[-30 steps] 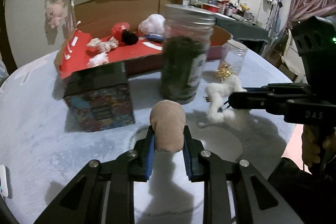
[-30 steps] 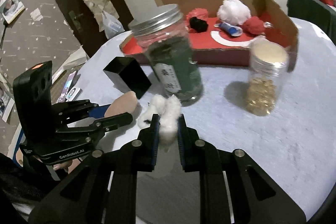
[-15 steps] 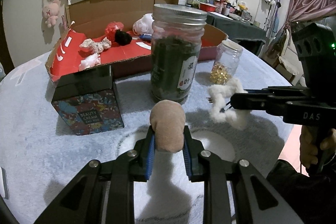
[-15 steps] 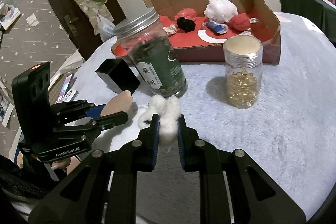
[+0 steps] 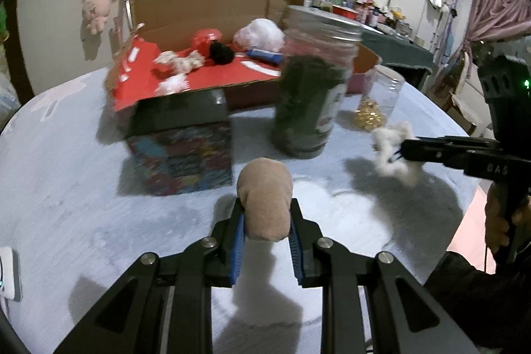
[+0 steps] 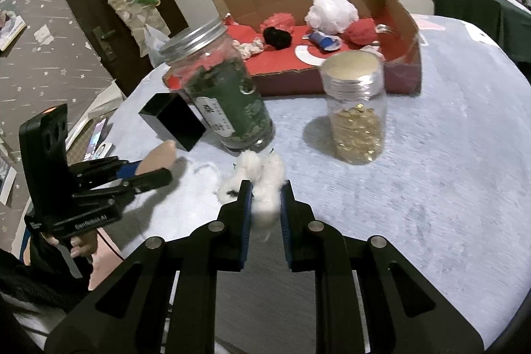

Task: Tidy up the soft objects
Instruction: 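Carry the beige round pad and white scrunchie into the cardboard box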

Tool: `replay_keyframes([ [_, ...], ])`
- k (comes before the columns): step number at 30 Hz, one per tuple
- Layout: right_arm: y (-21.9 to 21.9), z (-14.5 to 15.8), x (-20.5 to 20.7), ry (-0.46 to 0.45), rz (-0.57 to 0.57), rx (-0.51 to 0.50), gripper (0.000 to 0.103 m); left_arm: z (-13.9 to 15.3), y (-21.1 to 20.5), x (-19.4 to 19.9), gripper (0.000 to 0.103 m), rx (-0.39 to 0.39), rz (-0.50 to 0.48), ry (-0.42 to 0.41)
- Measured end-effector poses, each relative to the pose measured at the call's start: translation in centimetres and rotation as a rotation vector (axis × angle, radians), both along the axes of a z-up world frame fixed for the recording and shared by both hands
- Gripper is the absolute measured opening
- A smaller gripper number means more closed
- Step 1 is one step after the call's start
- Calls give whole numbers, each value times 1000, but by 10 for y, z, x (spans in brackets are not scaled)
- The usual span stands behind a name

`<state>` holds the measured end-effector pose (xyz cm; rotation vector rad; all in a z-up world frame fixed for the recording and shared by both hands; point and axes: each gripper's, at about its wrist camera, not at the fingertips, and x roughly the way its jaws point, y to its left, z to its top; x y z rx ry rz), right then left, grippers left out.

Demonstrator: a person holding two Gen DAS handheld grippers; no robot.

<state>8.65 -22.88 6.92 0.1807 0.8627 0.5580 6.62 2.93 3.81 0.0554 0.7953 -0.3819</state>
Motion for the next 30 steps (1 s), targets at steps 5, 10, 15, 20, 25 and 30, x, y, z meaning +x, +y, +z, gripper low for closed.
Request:
replay_keyframes([
  [5,-16,-4,1,18,-30,-2,15,0,24,-6,25,1,59,3],
  [10,-33,-5,2,20,-65,-8,15,1,49,-7,25,15,113,-5],
  [15,-52,-2,3,9,-101,-20,15,3,67,-4,25,33,150,-21],
  [20,-67,-1,7,8,-136,-27,15,3,79,4,25,43,158,-39],
  [25,-76,0,12,-6,-158,-52,15,1,88,14,25,39,151,-41],
  [30,-84,4,21,-29,-171,-92,15,2,87,23,25,61,119,-54],
])
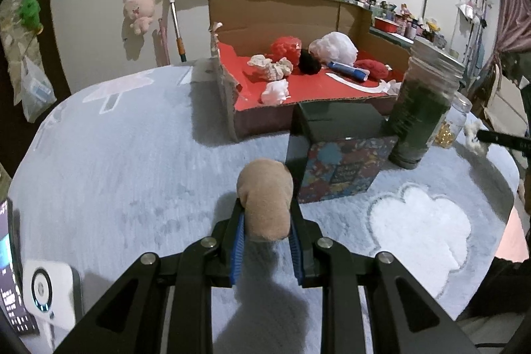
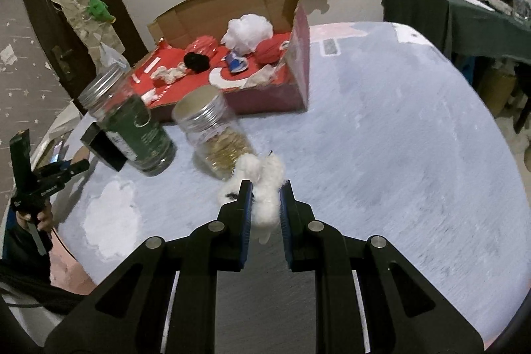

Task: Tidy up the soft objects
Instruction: 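Carry the beige round pad and white scrunchie into the cardboard box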

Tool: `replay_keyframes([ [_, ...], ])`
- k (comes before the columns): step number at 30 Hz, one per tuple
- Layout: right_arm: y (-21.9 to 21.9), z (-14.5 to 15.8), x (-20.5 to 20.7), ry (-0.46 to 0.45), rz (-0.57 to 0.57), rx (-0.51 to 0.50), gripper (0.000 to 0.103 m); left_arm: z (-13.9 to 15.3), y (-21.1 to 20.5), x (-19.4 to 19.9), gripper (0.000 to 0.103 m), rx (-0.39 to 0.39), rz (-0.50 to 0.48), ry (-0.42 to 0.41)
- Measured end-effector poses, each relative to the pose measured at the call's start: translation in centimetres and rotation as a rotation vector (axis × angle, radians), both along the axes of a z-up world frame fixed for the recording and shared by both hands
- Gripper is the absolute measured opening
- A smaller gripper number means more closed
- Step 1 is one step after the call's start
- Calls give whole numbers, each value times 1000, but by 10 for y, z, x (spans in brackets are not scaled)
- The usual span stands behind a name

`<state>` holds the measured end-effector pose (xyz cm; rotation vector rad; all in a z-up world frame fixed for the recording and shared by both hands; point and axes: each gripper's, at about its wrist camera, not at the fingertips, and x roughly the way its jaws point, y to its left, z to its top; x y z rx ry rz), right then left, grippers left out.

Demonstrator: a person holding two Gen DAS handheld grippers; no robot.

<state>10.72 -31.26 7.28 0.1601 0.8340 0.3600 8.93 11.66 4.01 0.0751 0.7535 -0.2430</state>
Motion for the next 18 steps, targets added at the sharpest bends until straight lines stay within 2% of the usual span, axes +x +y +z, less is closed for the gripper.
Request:
replay_keyframes([
  [11,5,14,28,-75,64,-130,15,1,-2,22,25,42,-48,8],
  [18,11,19,45,-89,101,-188,15,5,-3,34,25,78,-79,12],
])
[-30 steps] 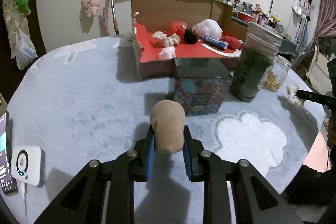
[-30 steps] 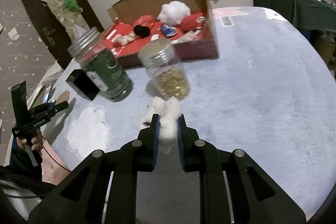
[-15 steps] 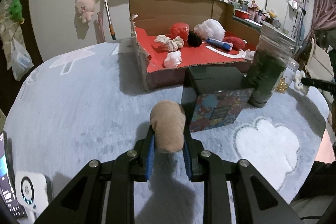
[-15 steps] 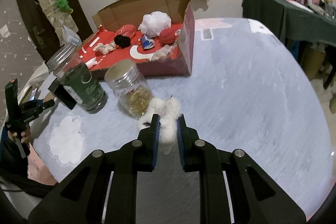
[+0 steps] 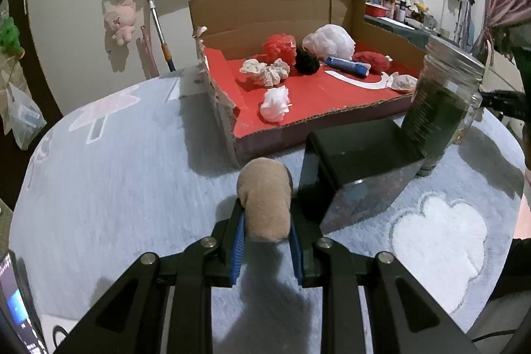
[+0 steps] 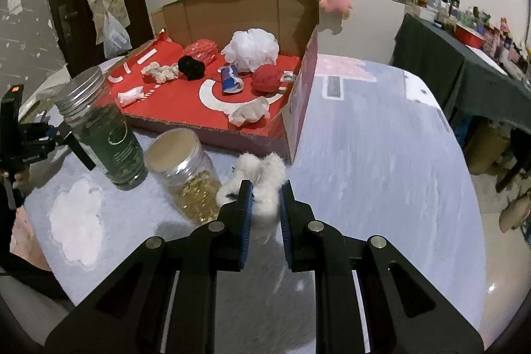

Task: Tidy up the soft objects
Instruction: 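Carry the beige round pad and white scrunchie into the cardboard box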

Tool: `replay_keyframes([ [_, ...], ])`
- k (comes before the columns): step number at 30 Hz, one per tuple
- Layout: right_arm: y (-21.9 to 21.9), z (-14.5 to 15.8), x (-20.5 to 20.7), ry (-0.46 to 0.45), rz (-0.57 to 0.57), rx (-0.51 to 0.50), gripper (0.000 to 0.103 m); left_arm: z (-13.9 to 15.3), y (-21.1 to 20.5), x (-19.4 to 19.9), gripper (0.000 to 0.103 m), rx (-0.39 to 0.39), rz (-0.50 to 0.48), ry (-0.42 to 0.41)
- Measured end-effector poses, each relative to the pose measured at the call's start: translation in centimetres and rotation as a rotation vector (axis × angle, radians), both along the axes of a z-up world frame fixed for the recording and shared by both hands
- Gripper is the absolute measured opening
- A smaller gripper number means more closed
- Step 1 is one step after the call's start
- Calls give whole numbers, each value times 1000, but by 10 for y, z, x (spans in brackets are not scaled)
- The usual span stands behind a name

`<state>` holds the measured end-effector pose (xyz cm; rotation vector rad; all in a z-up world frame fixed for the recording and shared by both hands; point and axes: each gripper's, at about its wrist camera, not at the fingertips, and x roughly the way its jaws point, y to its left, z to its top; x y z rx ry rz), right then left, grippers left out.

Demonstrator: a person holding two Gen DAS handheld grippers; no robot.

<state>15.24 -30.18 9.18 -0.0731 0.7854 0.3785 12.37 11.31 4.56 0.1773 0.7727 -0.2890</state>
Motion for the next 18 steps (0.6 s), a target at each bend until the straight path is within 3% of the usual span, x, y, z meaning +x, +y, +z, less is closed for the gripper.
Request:
replay_keyframes([
  [18,18,20,26,-23,102,-49,15,24,-7,23,25,61,-88,-33],
])
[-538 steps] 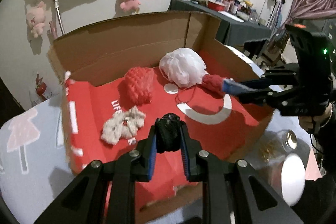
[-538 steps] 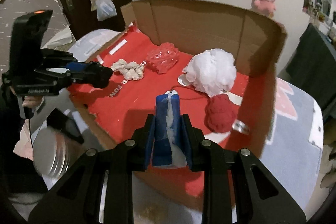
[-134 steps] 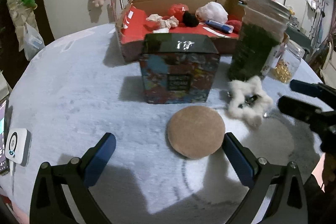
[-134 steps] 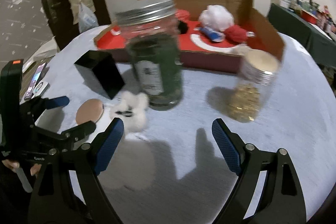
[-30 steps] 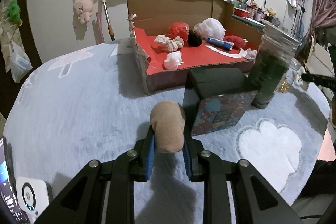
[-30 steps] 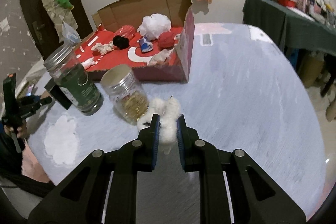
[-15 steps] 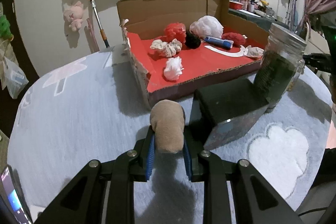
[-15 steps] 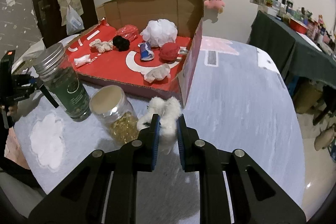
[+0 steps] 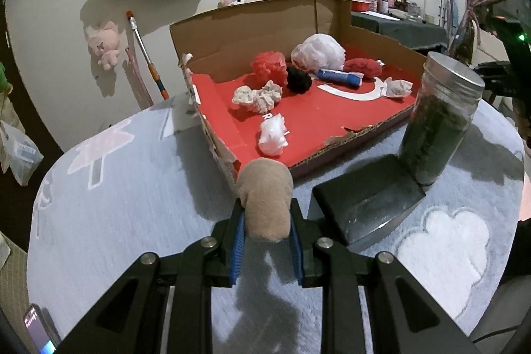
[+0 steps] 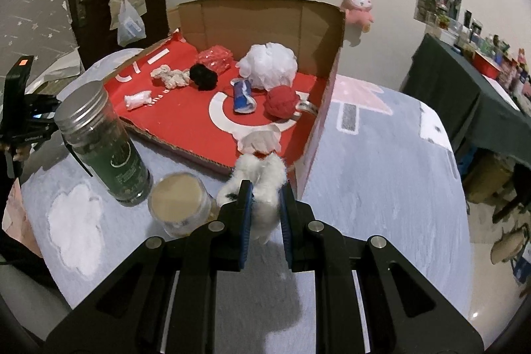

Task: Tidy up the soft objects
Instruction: 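Carry the beige round pad and white scrunchie into the cardboard box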

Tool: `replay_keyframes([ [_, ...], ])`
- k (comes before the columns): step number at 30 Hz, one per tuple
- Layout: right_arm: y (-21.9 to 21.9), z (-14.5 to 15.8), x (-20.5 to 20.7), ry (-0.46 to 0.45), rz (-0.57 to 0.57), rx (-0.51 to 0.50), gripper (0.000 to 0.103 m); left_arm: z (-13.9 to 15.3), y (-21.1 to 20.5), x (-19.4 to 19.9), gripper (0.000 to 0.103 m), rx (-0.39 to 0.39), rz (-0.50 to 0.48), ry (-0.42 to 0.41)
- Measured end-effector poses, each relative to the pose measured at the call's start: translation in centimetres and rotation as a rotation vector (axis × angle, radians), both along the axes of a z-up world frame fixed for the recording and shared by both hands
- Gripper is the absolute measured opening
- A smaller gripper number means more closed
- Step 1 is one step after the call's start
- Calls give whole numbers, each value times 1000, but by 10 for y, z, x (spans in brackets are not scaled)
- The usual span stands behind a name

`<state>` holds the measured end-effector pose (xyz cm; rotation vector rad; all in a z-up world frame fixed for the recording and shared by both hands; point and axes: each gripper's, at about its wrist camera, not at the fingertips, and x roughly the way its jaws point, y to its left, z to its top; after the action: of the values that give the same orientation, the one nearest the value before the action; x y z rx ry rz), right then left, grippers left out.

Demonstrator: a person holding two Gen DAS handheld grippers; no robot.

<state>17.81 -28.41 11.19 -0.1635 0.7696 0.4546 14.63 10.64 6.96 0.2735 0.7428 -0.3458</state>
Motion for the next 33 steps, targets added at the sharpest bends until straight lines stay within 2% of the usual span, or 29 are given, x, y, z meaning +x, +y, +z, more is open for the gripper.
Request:
replay_keyframes([
  [4,4,5,5,0,18,7,15,7,-2,5,25,12,-23,-6],
  [9,9,12,18,10,44,38,15,17,-8,18,25,-19,-59,2],
  [13,16,15,34,40,69,72,15,26,-22,36,25,-73,-103,32],
  [18,37,17,59,92,127,87,15,30,-44,61,25,-89,-137,90],
  [26,71,9,108,243,188,98,15,30,-78,103,25,-68,-166,189],
  [33,100,-6,140,357,197,55,15,16,-118,131,25,14,-204,270],
])
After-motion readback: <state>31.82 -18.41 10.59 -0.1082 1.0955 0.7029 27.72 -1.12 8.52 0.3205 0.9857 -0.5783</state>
